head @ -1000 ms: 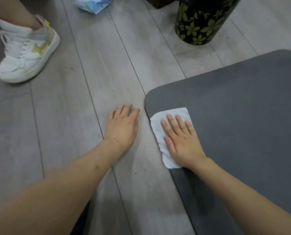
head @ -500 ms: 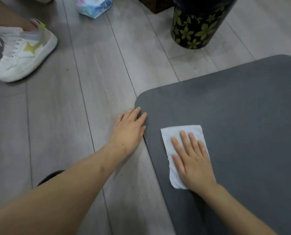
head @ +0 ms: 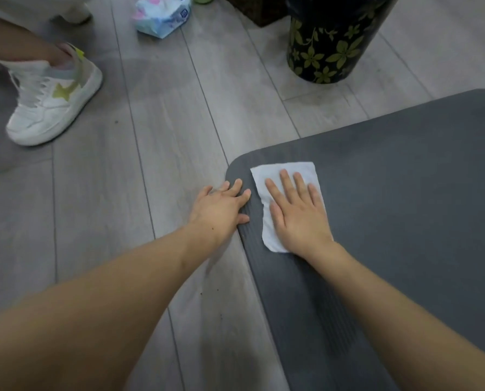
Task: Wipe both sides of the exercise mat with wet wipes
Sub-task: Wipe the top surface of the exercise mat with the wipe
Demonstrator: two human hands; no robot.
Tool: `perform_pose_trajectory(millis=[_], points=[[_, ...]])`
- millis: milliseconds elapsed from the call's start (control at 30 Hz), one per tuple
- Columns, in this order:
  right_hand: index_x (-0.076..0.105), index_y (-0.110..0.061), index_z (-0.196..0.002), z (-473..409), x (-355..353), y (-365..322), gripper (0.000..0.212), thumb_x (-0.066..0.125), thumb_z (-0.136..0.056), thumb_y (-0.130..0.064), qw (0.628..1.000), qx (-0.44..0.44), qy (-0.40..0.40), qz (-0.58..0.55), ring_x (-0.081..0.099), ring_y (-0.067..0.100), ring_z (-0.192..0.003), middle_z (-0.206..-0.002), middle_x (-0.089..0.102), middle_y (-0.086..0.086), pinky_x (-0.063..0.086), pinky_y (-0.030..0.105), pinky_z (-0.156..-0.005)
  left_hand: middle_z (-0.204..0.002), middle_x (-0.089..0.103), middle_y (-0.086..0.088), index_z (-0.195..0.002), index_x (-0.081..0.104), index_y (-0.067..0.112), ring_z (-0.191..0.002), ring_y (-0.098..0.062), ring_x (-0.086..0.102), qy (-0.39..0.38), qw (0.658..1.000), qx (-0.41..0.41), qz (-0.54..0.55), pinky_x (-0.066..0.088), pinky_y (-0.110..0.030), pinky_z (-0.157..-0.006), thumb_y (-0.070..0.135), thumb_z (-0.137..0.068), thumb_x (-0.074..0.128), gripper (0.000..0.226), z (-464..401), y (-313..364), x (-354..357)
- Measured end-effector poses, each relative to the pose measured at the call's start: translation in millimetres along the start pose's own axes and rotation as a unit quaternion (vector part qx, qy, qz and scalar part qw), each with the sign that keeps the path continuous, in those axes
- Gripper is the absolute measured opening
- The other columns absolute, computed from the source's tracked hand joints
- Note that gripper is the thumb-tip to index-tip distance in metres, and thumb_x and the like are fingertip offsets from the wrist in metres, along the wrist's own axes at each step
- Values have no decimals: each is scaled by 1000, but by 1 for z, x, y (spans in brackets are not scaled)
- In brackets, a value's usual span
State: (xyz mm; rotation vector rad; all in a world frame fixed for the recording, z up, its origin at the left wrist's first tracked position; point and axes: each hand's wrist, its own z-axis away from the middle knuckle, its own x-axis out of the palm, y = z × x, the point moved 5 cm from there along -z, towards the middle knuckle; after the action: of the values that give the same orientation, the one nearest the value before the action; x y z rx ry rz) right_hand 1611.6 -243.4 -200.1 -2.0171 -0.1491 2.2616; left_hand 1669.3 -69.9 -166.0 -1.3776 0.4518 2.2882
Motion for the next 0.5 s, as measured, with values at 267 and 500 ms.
perform_pose_trajectory(millis=[267,500], points=[[21,-38,-163,92,15,-20,56,24,-108,-43,997,-70,-4,12,5,27,-160,-173,11,0,14,52,-126,-171,4,9,-160,18,37,-156,-14,9,3,999,34,8,7,-46,-125,26,-110,34,54,11,-17,-4],[28,-40,-161,67,17,-56,53,19,-109,-43,992,-125,-13,1,3,24,-160,-173,10,-4,12,52,-127,-171,-1,-2,-159,25,34,-157,-19,-4,35,997,-26,71,1,-46,-127,11,-104,38,62,59,-38,-3]])
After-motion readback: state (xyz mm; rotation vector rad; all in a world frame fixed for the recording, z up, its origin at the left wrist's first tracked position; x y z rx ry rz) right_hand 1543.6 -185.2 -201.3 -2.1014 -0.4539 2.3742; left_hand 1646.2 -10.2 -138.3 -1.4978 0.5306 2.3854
